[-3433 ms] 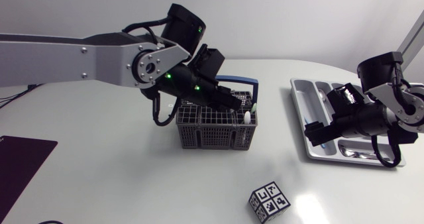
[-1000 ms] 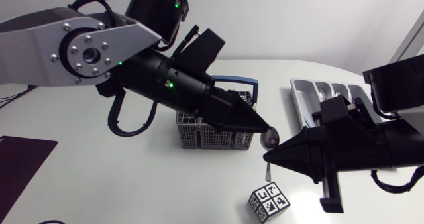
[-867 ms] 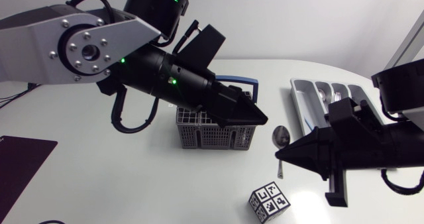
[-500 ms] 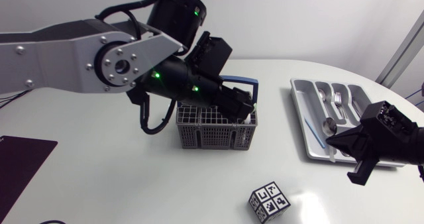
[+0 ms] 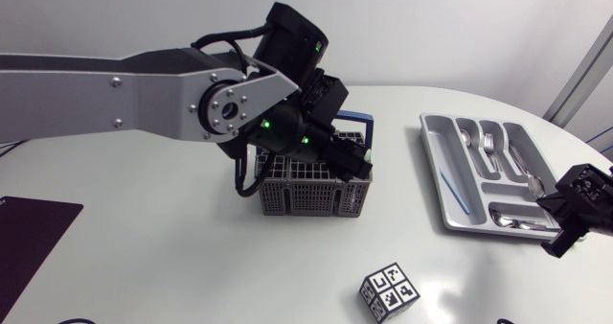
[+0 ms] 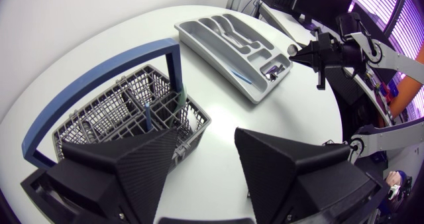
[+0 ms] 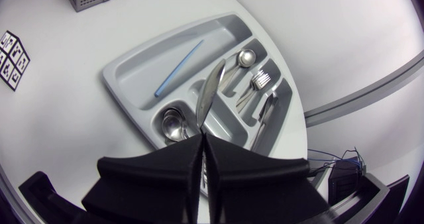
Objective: Transfer all utensils from the basket to the drawer tray.
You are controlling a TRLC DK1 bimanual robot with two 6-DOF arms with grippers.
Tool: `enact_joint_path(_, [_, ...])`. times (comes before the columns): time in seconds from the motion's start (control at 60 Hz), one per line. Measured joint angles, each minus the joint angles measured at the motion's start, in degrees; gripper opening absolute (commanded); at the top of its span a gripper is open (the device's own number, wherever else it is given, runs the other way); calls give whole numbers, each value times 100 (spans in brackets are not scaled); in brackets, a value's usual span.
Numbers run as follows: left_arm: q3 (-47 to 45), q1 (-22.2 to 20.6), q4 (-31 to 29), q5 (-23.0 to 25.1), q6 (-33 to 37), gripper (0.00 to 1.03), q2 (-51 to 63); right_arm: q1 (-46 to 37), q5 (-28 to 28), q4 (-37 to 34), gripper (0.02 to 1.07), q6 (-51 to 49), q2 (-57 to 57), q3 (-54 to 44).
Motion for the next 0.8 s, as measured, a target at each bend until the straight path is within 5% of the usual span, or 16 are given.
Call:
enact_joint_path(0.4, [267, -42, 44, -415, 4, 61, 428, -321, 710, 1897, 10, -518, 1759, -105])
enact_joint_path(0.5, [286, -42, 44, -446, 4, 61, 481, -319, 734, 1978, 35, -599, 1919, -111])
enact_joint_path(0.617, [337, -42, 44, -466, 4, 61, 553, -319, 750, 2002, 93, -597, 1915, -160])
enact_joint_path(0.8, [448, -103, 44, -592, -2, 58, 697, -319, 750, 1672, 102, -498, 1563, -173])
